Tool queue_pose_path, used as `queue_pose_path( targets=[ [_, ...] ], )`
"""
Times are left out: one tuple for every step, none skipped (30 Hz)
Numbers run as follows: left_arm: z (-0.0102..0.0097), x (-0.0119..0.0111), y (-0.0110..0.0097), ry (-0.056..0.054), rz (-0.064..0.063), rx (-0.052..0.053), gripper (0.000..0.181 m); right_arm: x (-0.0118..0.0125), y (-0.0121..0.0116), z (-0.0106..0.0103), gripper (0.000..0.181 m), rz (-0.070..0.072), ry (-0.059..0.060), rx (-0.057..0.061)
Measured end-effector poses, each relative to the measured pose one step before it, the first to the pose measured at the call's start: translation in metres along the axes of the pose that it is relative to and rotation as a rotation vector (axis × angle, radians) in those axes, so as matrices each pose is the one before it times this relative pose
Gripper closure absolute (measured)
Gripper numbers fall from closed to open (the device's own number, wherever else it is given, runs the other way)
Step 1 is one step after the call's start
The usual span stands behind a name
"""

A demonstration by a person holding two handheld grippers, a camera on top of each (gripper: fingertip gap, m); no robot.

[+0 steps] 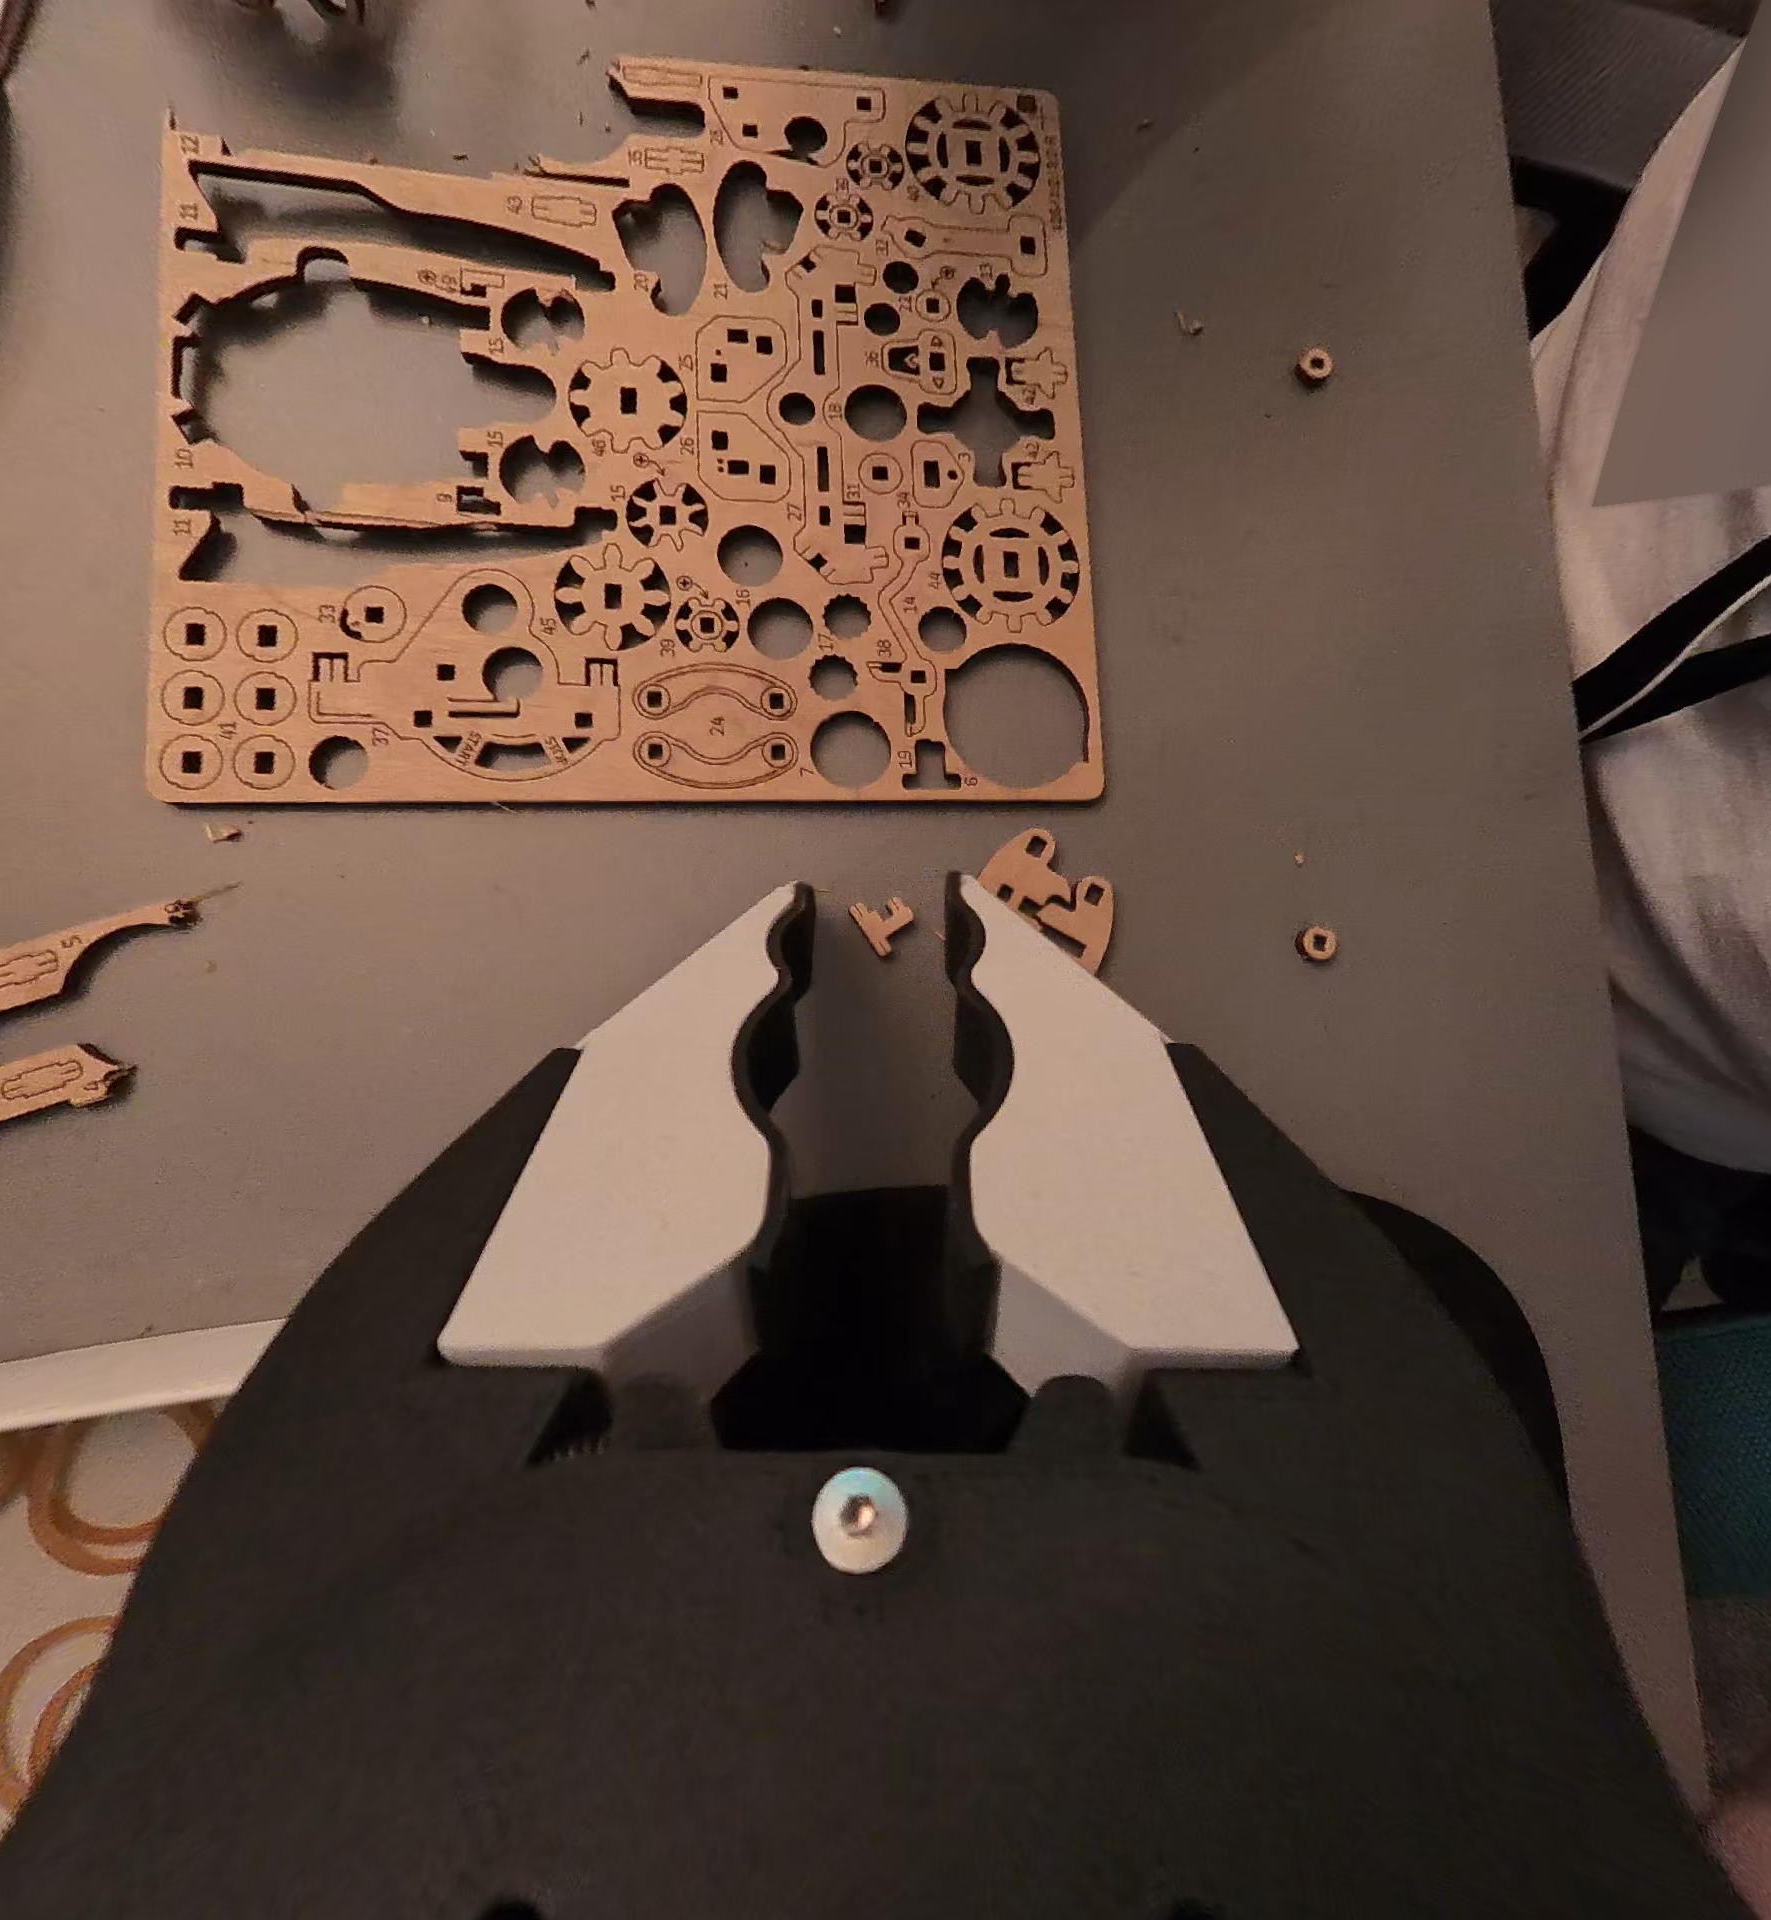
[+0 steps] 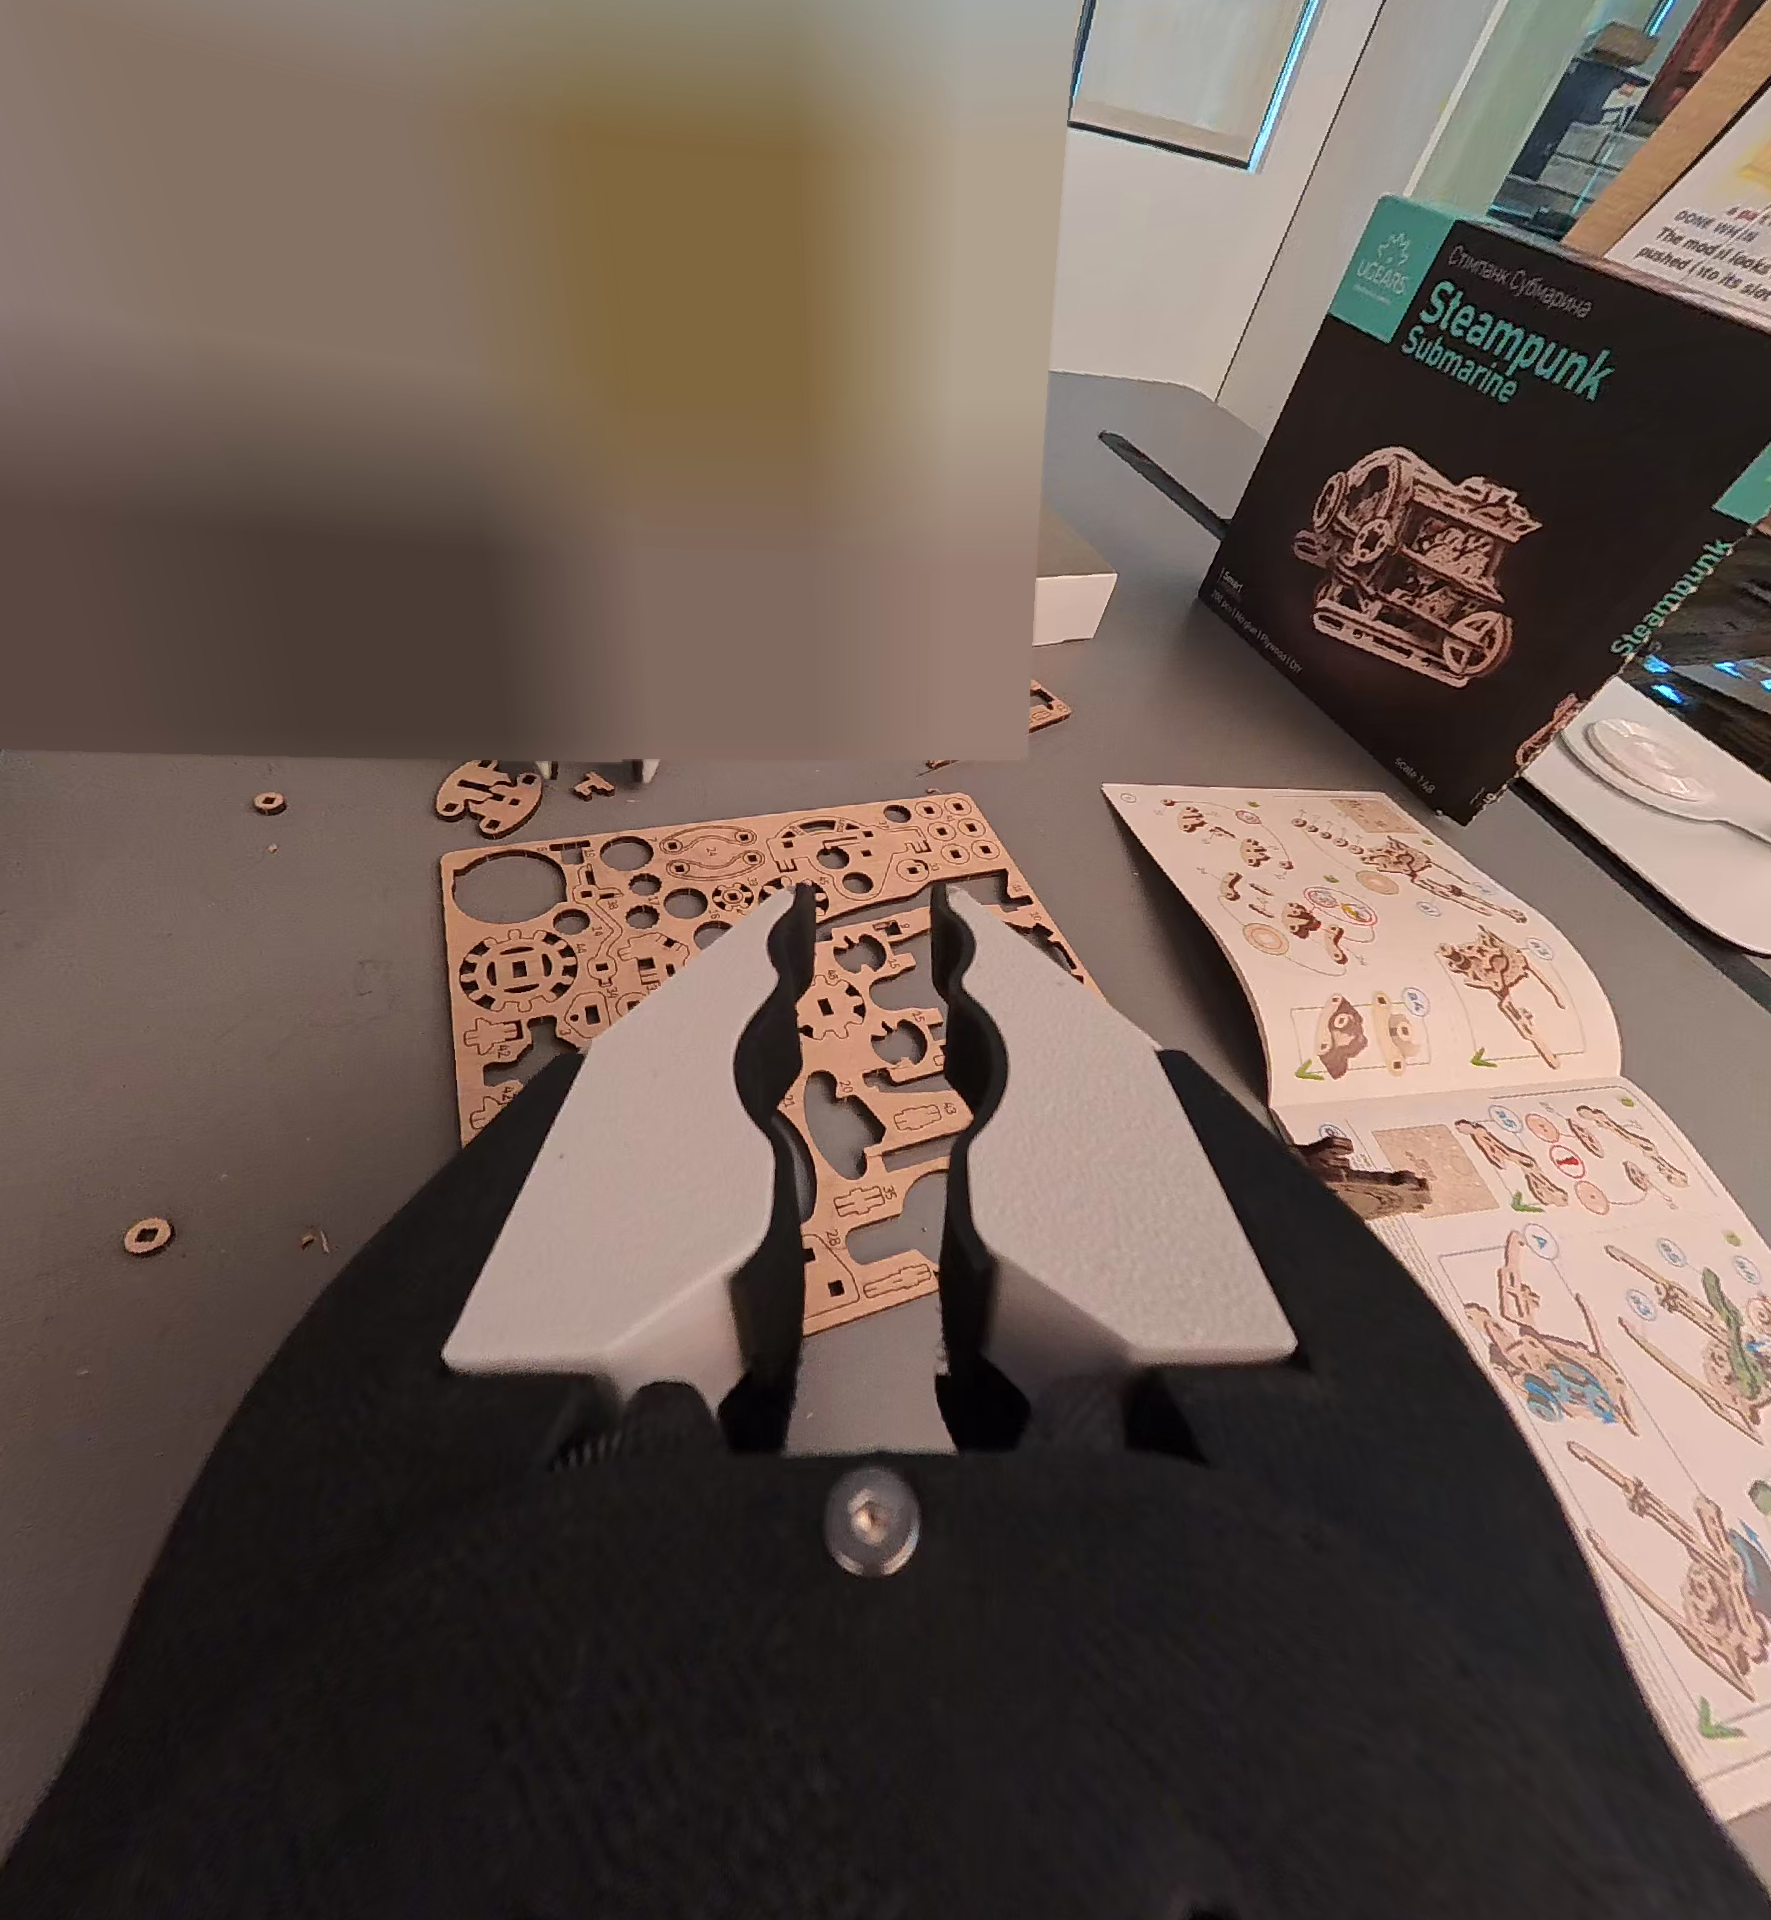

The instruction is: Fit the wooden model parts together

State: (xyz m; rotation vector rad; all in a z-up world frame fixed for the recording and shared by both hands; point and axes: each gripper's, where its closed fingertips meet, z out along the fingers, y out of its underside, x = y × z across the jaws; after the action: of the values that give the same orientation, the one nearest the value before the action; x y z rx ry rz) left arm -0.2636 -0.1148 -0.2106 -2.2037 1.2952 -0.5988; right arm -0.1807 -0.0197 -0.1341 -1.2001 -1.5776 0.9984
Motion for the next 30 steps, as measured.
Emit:
queue_pose_path(
  targets=[
    [0.0012,-0.00035,0.00078,-0.0126,0.0053,-0.0133,0.157,-0.00005,0.00007,-0.00004,0.161,-0.0009,-0.0001,-0.0006],
    [0.00095,-0.00006,0.00061,-0.0108,0.0047,-0.0114,0.157,0.00021,0.00005,-0.00003,0.161,-0.001,0.001,-0.0004],
    [0.0008,0.00036,0.00052,-0.0069,0.0041,-0.0107,0.157,0.0003,-0.00007,-0.00004,0.161,-0.0002,0.0012,0.0],
    [0.00071,-0.00016,0.00097,-0.0094,0.0063,-0.012,0.157,0.00008,0.00006,-0.00011,0.162,0.0008,-0.0003,0.0001],
    [0.00038,-0.00098,0.00024,-0.0146,0.0078,-0.006,0.16,0.00014,0.00008,0.00005,0.161,0.0007,-0.0002,-0.0005],
    [0.00029,-0.00001,0.00006,-0.0075,0.0051,-0.004,0.16,0.00016,0.00006,-0.00003,0.161,-0.0007,0.0008,-0.0004],
    [0.0002,-0.00031,0.00011,-0.0069,0.0003,-0.0041,0.16,0.00009,0.00005,-0.00011,0.162,-0.0014,0.0008,-0.0003],
    [0.00014,-0.0007,-0.00001,-0.0079,-0.003,-0.0046,0.162,-0.0001,0.00019,0.00006,0.162,-0.0006,-0.0003,-0.0011],
    [0.00005,0.0001,-0.00007,-0.0033,-0.0026,-0.004,0.161,0.00006,0.00022,0.00013,0.161,-0.0005,0.0001,-0.0013],
    [-0.00009,0.00001,0.00034,-0.0039,-0.0001,-0.0046,0.161,-0.00007,0.00016,0.00007,0.161,-0.0008,-0.0001,-0.0008],
    [-0.00005,-0.00068,0.00042,-0.0064,-0.0003,-0.0047,0.163,-0.00009,0.00019,0.00006,0.161,-0.0005,-0.0002,-0.001],
    [-0.00022,0.00028,0.00023,-0.0001,-0.0021,-0.0023,0.163,0.00002,0.00012,-0.00006,0.161,-0.0012,0.0003,-0.001],
    [-0.00035,0.00047,0.00041,0.0027,-0.0028,-0.0023,0.163,0.00004,-0.00008,-0.00013,0.162,-0.0018,0.0007,-0.0003],
    [-0.00039,-0.0001,0.00068,0.0001,-0.0005,-0.0033,0.163,-0.00001,-0.0001,-0.00003,0.162,-0.0017,0.0003,-0.0003],
    [-0.00036,-0.0001,0.00061,-0.0002,0.0015,-0.0022,0.163,0.0,0.00003,-0.0001,0.162,-0.0015,0.0007,-0.0003],
    [-0.0003,-0.00001,0.00049,0.0002,0.0011,-0.0014,0.164,0.00009,0.00023,-0.00004,0.161,-0.0013,0.0001,-0.0009],
    [-0.00021,-0.00026,0.00054,-0.0003,0.0004,-0.0014,0.165,-0.00009,0.00012,-0.00007,0.161,-0.001,-0.0004,-0.001],
    [-0.00015,-0.00009,0.00022,0.0009,0.001,0.0,0.166,-0.0003,-0.0003,-0.0001,0.162,-0.0009,-0.0012,0.0015],
    [0.00007,-0.00022,0.00006,-0.0004,0.0017,0.0005,0.167,-0.00009,-0.00032,-0.00024,0.162,-0.0006,-0.0002,0.0014],
    [0.00001,-0.00003,-0.00004,-0.0001,0.0015,0.0005,0.168,0.00002,0.00005,-0.00003,0.161,-0.0011,0.0003,-0.0005],
    [0.0001,0.00028,0.00002,0.0019,0.001,0.0006,0.17,-0.0001,0.00013,0.0,0.161,-0.0015,0.0001,-0.0006],
    [0.00011,0.00014,-0.00018,0.0014,0.0003,0.0005,0.17,-0.00021,0.00015,-0.00001,0.161,-0.0009,-0.0004,-0.0007],
    [0.00006,0.00014,-0.00008,-0.0001,0.0016,0.0001,0.17,-0.00002,0.00004,0.00006,0.161,-0.0009,0.0,-0.0006],
    [0.00013,-0.0001,-0.00001,-0.0009,0.0035,0.0,0.171,-0.00008,0.00002,-0.00002,0.161,-0.0015,0.0,-0.0005],
    [0.00005,-0.00007,-0.00004,-0.001,0.0035,-0.0007,0.171,0.0,0.00014,0.0,0.161,-0.0017,0.0007,-0.0007],
    [0.00007,0.00014,-0.00008,-0.0008,0.0041,-0.0004,0.171,0.00022,0.00005,-0.00003,0.162,-0.0019,0.0013,-0.0005],
    [0.0001,0.00006,-0.00015,-0.0005,0.0039,0.0003,0.171,0.00014,0.00005,-0.00011,0.162,-0.0013,0.0011,-0.0003],
    [0.00003,-0.00021,-0.00025,-0.0016,0.0024,0.0006,0.171,0.0002,-0.00007,-0.00012,0.162,-0.0005,0.0004,0.0002],
    [0.0,-0.00076,-0.00022,-0.0044,0.0008,0.0009,0.172,0.00007,-0.00012,-0.0001,0.161,-0.0002,0.0004,0.0004],
    [0.00001,-0.00097,-0.00027,-0.005,0.0001,0.002,0.171,0.00015,0.00003,-0.00017,0.161,-0.0001,0.0005,0.0003]
  ],
)
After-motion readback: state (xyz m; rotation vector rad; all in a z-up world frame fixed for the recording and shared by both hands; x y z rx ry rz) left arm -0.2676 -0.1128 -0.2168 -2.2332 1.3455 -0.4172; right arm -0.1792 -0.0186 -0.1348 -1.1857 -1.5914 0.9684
